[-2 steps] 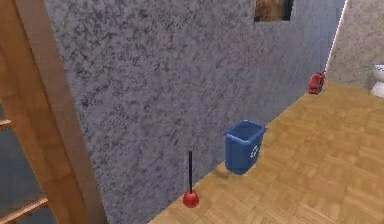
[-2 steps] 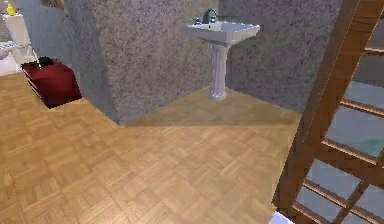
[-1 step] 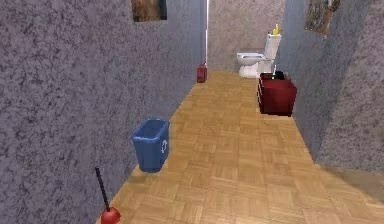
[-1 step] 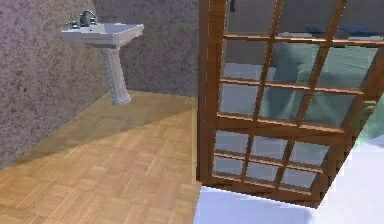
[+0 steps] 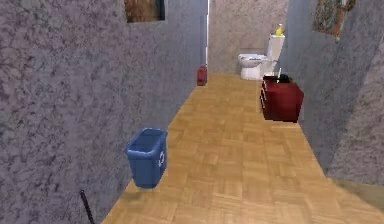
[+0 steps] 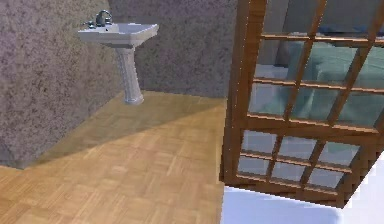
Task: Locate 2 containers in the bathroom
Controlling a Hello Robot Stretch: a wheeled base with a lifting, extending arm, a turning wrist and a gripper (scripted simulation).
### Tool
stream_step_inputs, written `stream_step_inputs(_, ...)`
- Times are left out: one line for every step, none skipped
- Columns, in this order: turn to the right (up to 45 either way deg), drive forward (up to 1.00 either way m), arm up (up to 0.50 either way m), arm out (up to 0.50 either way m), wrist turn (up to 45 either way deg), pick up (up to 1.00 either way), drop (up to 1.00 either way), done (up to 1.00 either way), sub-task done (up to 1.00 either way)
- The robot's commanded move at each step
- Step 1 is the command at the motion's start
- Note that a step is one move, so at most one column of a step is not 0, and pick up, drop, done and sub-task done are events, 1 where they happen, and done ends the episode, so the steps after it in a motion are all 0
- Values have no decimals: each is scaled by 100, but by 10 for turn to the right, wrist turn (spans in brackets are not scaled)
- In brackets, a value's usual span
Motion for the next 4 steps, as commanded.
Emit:
stream_step_inputs(120, 0, 0, 0, 0, 0, 0, 0, 0)
stream_step_inputs(0, 55, 0, 0, 0, 0, 0, 0, 0)
stream_step_inputs(-390, 0, 0, 0, 0, 0, 0, 0, 0)
stream_step_inputs(0, 0, 0, 0, 0, 0, 0, 0, 100)
